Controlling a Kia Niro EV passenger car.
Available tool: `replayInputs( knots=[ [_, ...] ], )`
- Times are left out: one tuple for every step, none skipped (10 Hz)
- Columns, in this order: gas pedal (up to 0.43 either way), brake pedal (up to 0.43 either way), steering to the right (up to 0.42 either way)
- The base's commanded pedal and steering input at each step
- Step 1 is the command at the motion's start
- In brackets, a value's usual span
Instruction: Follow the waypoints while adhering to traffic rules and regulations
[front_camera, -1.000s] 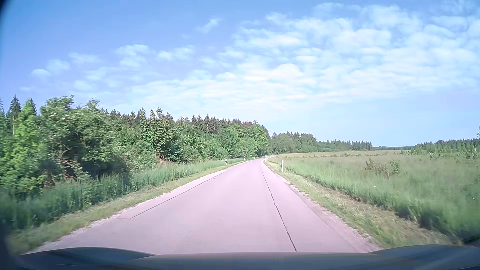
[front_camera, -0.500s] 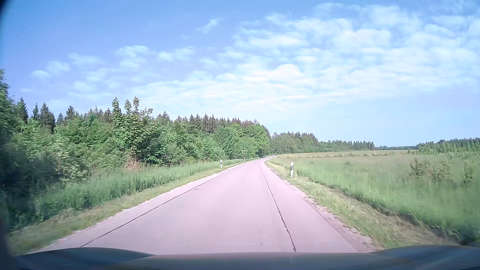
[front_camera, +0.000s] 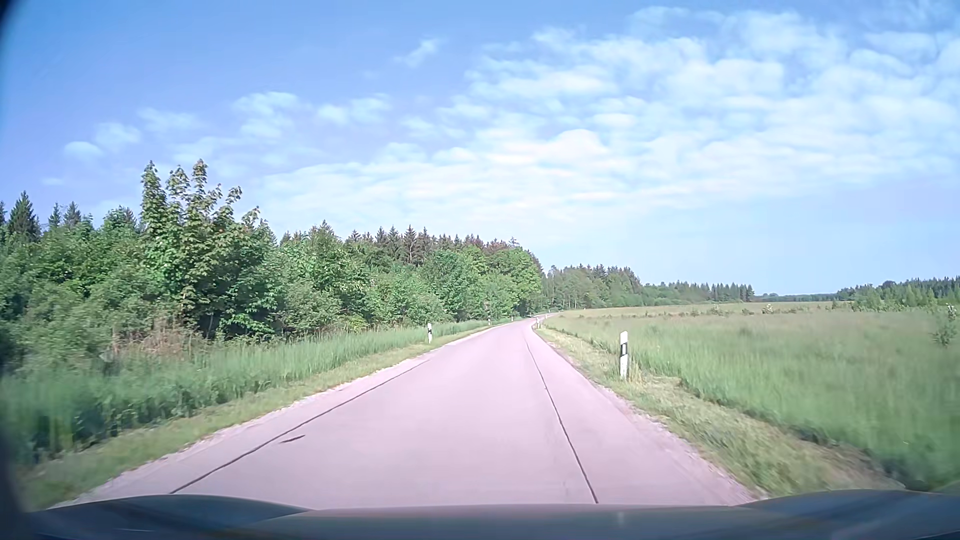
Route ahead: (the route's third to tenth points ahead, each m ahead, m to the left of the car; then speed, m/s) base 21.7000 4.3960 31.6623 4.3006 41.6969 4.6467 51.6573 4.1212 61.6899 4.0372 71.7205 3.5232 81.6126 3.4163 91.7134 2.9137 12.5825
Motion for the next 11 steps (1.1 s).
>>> replayInputs(
  knots=[
    [0.189,0.0,-0.002],
    [0.189,0.0,-0.001],
    [0.189,0.0,0.0],
    [0.189,0.0,0.0],
    [0.189,0.0,0.0],
    [0.189,0.0,0.0],
    [0.189,0.0,0.0],
    [0.189,0.0,0.001],
    [0.189,0.0,0.002],
    [0.189,0.0,0.002],
    [0.189,0.0,0.002]
  ],
)
